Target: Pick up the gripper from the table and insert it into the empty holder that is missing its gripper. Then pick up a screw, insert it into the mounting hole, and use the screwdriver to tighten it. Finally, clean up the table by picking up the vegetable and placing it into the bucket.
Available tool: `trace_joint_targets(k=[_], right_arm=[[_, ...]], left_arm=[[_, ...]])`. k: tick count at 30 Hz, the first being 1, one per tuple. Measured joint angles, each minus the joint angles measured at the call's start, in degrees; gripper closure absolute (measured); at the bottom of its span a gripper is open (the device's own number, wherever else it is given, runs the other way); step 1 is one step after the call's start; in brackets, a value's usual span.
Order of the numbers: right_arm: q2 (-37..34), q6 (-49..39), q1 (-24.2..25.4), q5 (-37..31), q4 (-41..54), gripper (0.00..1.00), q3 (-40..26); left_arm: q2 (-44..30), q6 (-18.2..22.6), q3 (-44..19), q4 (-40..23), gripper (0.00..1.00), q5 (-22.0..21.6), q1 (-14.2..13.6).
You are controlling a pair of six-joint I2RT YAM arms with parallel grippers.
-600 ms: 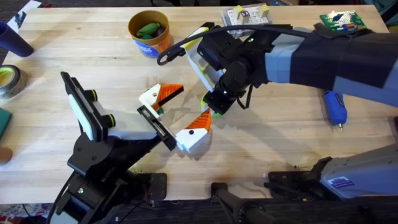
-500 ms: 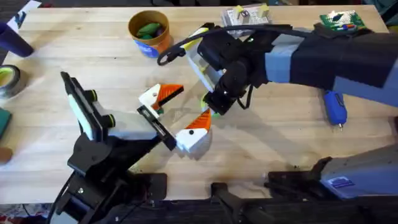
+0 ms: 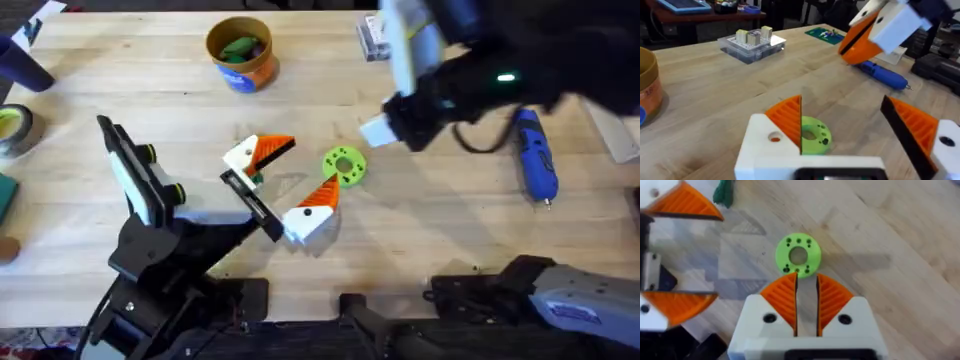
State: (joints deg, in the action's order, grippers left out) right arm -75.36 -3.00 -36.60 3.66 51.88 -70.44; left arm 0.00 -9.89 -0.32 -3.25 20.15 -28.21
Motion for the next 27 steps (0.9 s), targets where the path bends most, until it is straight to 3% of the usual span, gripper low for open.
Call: trace_joint_targets(k=[10,15,20,23,24,25,27], right_arm=[[14.27,3.7,4.33,-0.01,5.92,0.798,0.58],[18.08,6.31,4.33,0.04,1.81,0.798,6.74],[16.49,7.32,4.37,1.9,-2.51,0.802,13.17],[14.05,7.52,4.37,4.01,-3.41,0.978,14.36],[13.18,7.63,4.37,4.58,-3.74,0.96,14.44],[12.34,7.74,4.37,4.99,-4.08,0.861,14.45],[10.54,7.73,4.29,5.53,-4.85,0.556,14.45]], left_arm=[[-0.01,0.0,0.0,-0.01,0.015,-0.01,0.0],[0.0,0.0,0.0,0.0,0.014,-0.01,0.0],[0.0,0.0,0.0,0.0,0.014,-0.01,0.0],[-0.01,0.0,0.0,0.0,0.014,-0.01,0.0],[0.0,0.0,0.0,0.0,0.014,-0.01,0.0],[0.0,0.0,0.0,0.0,0.015,-0.01,0.0],[0.0,0.0,0.0,0.0,0.015,-0.01,0.0]])
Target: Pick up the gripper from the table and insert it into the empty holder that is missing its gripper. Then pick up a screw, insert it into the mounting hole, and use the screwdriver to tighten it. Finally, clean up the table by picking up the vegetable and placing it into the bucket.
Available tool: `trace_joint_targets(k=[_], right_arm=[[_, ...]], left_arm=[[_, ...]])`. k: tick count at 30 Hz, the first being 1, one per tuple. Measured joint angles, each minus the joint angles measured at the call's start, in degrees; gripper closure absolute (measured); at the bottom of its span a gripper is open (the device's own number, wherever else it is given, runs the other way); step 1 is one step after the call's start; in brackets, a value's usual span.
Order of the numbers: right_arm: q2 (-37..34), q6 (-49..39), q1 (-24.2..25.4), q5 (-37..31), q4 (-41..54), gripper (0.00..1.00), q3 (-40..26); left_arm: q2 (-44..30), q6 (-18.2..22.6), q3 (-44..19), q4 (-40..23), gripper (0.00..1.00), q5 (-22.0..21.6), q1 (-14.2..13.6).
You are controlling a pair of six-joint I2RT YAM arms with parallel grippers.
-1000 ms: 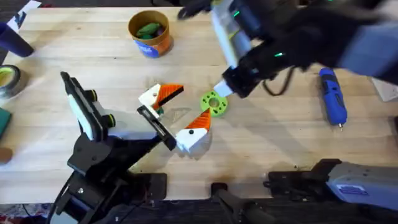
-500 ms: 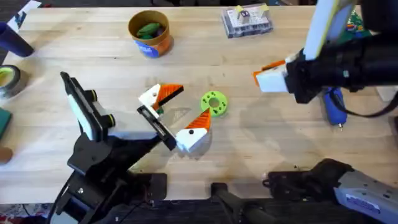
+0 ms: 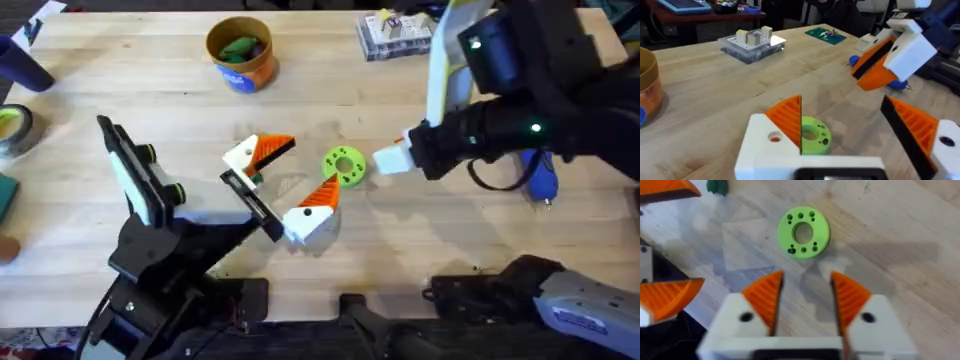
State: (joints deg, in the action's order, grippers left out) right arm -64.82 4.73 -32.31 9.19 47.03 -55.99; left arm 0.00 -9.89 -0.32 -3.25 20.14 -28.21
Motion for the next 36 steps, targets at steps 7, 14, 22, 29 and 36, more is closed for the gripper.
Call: trace_joint_targets(k=[7,14,22,29,36], right_arm=[[-7.8,-0.03,-3.03,0.83,-3.81,0.008,0.02],[-14.86,-0.76,-6.51,0.8,-5.66,0.043,0.02],[-19.87,-1.36,-9.58,1.03,-9.65,0.444,0.02],[-21.35,-1.44,-10.62,1.16,-10.28,0.513,0.02],[-23.69,-1.53,-10.65,1.12,-10.71,0.543,0.02]], left_arm=[[0.0,0.0,0.0,0.0,0.014,-0.02,0.0],[0.01,0.0,0.0,0.0,0.014,-0.01,0.0],[-0.01,0.0,0.0,0.0,0.014,-0.02,0.0],[-0.01,0.0,0.0,0.0,0.013,-0.02,0.0],[0.01,0.0,0.0,0.0,0.015,-0.02,0.0]])
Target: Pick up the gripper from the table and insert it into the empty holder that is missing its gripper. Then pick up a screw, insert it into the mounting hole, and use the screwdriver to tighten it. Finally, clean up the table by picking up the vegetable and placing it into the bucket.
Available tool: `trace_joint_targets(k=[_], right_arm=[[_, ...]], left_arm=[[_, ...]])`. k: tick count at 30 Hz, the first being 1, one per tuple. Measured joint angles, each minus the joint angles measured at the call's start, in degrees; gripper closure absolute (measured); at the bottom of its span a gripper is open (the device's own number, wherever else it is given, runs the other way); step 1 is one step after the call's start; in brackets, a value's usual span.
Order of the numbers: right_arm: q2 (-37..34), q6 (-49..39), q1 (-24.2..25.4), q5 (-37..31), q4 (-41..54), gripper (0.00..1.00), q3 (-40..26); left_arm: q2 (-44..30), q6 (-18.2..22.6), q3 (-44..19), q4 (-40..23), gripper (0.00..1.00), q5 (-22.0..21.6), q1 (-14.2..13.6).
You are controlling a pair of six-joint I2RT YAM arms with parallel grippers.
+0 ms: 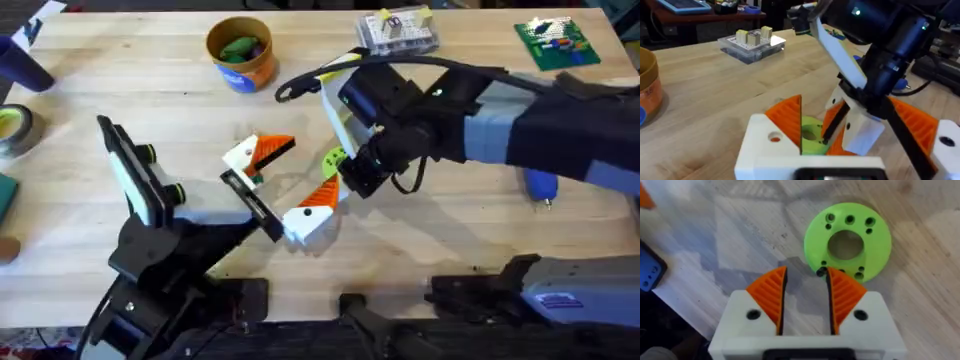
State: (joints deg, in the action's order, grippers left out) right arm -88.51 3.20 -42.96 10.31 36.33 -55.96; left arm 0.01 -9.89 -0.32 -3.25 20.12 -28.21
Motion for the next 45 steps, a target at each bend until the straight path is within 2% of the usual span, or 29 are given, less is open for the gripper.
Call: trace_joint_targets(k=[7,11,13,16,26,31,41,45], right_arm=[[-1.14,-0.04,0.0,-1.22,-0.06,0.606,-0.02],[-1.54,-0.3,0.02,-2.08,-0.34,0.816,-0.07],[-1.61,-0.2,0.0,-2.15,-0.34,0.857,-0.07],[-1.66,-0.2,0.02,-2.3,-0.33,0.985,-0.07],[-1.69,-0.22,0.0,-2.38,-0.24,0.994,-0.15],[-1.77,-1.81,0.2,-2.56,4.84,0.994,-2.38],[1.14,-5.38,2.91,-2.66,20.09,0.995,-18.96],[2.96,-5.83,2.91,-2.54,22.45,0.995,-23.66]], left_arm=[[0.0,0.0,0.0,0.0,0.014,0.0,0.0],[0.0,0.0,0.0,0.0,0.015,0.0,0.0],[0.0,0.0,0.0,0.0,0.015,0.0,0.0],[-0.02,0.0,0.0,0.0,0.014,0.0,0.0],[-0.02,0.0,0.0,0.0,0.014,0.0,0.0],[-0.02,0.0,0.0,0.0,0.014,0.0,0.0],[-0.02,0.0,0.0,0.0,0.015,0.0,0.0],[-0.02,0.0,0.0,-0.02,0.015,0.0,0.0]])
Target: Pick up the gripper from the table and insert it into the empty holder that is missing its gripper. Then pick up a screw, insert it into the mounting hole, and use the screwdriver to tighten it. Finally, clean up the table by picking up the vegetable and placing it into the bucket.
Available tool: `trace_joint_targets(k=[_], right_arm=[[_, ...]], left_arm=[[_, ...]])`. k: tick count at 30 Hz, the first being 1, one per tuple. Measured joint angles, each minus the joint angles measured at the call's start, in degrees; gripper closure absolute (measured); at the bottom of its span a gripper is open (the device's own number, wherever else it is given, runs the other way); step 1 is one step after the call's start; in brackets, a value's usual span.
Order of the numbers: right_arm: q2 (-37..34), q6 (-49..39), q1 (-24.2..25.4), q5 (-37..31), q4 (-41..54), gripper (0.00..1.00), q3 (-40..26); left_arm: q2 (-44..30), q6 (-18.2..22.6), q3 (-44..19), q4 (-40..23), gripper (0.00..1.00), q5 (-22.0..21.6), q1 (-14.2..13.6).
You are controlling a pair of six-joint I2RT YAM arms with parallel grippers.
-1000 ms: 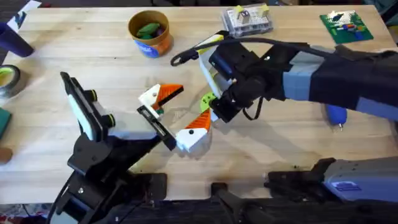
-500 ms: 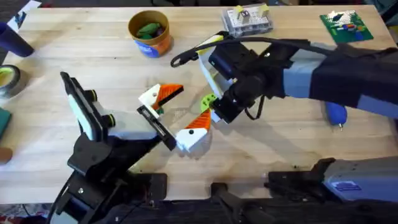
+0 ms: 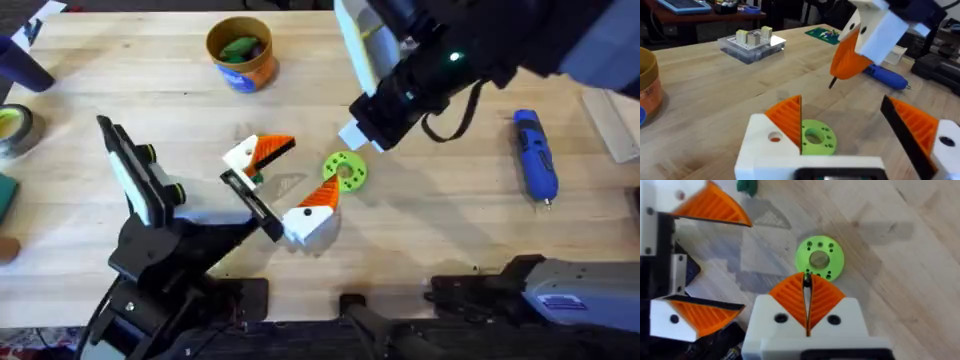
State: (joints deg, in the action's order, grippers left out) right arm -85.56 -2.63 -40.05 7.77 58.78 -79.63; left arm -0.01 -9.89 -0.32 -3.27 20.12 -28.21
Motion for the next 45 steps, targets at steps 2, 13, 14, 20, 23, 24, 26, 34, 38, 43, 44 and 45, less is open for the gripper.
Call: trace_joint_targets(k=[2,13,14,20,23,24,26,34,38,43,44,45], right_arm=[[1.08,0.16,0.0,0.0,-0.07,0.995,-0.44],[1.9,3.82,-0.08,-0.03,3.85,0.995,-7.15],[1.92,3.98,-0.25,-0.06,4.36,0.995,-8.57],[1.82,4.37,-3.68,-0.04,6.96,0.995,-15.75],[1.2,4.51,-6.42,-0.02,7.06,0.995,-17.71],[0.79,4.64,-7.4,0.0,7.08,0.995,-18.11],[-0.04,4.87,-9.28,0.0,7.08,0.995,-18.28],[-3.1,5.44,-15.42,0.02,6.84,0.995,-18.28],[-4.97,5.44,-16.44,0.02,6.47,0.995,-18.28],[-7.29,5.46,-17.15,0.0,5.97,0.995,-18.28],[-7.64,5.44,-17.24,0.0,5.95,0.995,-18.28],[-7.91,5.44,-17.32,0.0,5.93,0.995,-18.28]], left_arm=[[0.0,0.0,0.0,0.02,0.013,0.0,0.0],[0.0,0.0,0.0,0.02,0.014,0.1,0.0],[0.02,0.0,0.0,0.02,0.014,0.28,0.0],[0.0,1.31,-0.02,0.09,0.014,4.46,0.0],[0.0,2.22,-0.02,0.15,0.013,7.73,0.0],[0.0,2.41,-0.02,0.17,0.013,8.84,0.0],[0.0,2.64,-0.02,0.17,0.015,10.88,0.0],[0.0,3.08,-0.02,0.06,0.014,16.93,0.0],[0.0,3.08,-0.02,0.04,0.015,17.86,0.0],[0.0,3.08,-0.02,0.02,0.014,18.08,0.0],[0.0,3.08,-0.02,0.02,0.014,18.1,0.0],[0.0,3.08,-0.02,0.02,0.014,18.1,0.0]])
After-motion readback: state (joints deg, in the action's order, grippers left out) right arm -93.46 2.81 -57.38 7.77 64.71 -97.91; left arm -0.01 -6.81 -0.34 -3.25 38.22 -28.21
